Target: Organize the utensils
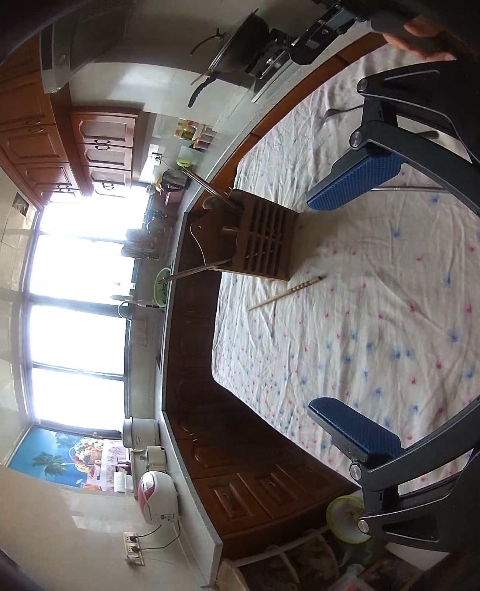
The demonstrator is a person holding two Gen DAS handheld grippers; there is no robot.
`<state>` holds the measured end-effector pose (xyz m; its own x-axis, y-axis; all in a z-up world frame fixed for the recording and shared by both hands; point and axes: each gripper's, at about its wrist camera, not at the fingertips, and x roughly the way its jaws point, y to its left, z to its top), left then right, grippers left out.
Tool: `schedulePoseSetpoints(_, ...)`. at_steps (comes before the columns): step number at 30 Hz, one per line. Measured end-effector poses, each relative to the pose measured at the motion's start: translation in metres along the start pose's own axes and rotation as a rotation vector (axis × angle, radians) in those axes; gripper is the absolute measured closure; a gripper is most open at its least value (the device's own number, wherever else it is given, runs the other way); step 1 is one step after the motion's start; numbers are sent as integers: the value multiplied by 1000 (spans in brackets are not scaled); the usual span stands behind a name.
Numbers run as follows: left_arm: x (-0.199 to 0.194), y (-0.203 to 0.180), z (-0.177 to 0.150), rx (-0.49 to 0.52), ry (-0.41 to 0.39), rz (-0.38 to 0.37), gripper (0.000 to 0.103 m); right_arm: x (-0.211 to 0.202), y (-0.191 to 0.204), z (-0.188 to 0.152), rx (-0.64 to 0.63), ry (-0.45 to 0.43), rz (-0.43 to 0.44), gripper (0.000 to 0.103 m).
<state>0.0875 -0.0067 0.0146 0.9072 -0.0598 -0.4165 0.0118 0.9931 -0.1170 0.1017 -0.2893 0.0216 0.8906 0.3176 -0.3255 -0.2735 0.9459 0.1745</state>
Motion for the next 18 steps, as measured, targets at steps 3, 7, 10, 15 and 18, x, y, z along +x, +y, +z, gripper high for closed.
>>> schedulePoseSetpoints(3,-8,-5,-15,17,-30,11,0,-14,6,-16,-30,-39,-32,0)
schedulePoseSetpoints(7,-7,-8,-34,23,-35,14,0,-12,13,-45,-98,-55,-85,0)
schedulePoseSetpoints(10,-3,-11,-44,41,-30,30,0,-10,13,-61,-118,-60,-97,0)
schedulePoseSetpoints(15,1,-13,-55,55,-13,54,0,-8,11,-74,-117,-41,-98,0)
schedulePoseSetpoints(18,-1,-12,-58,54,-20,65,0,-10,8,-77,-104,-48,-94,0)
